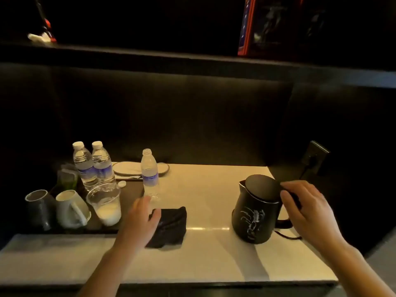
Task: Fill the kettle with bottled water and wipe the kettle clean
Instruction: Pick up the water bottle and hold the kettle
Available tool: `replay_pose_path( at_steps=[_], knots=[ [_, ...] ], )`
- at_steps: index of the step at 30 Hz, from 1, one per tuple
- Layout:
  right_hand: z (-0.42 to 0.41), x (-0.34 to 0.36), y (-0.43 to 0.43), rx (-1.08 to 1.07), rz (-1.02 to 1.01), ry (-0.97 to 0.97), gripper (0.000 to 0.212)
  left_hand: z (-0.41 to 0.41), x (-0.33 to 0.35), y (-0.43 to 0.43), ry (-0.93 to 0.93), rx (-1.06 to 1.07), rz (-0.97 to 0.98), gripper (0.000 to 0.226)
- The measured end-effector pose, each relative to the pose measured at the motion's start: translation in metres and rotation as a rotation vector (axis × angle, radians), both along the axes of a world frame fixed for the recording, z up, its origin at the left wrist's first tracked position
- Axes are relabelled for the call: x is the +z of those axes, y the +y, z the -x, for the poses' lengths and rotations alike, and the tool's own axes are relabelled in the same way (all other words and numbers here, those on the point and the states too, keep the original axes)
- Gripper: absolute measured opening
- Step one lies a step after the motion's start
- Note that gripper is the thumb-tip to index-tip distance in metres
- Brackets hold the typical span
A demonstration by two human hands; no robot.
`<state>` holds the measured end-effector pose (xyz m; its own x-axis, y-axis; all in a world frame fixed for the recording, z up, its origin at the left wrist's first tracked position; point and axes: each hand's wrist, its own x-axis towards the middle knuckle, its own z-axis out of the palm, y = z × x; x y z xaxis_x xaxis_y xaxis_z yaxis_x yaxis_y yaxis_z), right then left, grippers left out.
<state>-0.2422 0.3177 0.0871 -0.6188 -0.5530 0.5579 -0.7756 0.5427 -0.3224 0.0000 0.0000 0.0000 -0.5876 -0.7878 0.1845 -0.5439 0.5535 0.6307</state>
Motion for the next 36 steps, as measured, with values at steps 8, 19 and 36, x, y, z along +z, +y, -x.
replay_pose_path(
  at_steps=[8, 19, 36],
  knots=[
    [0.055, -0.031, -0.048, -0.241, -0.388, -0.204, 0.072, 0.082, 0.009, -0.093, 0.247, 0.235, -0.245, 0.101],
    [0.058, -0.041, -0.049, -0.253, -0.363, -0.202, 0.071, 0.121, -0.017, -0.125, 0.510, 0.308, -0.369, 0.074],
    [0.069, -0.035, -0.039, -0.057, -0.298, -0.204, 0.060, 0.132, 0.019, -0.015, 0.655, 0.089, -0.219, 0.065]
  ],
)
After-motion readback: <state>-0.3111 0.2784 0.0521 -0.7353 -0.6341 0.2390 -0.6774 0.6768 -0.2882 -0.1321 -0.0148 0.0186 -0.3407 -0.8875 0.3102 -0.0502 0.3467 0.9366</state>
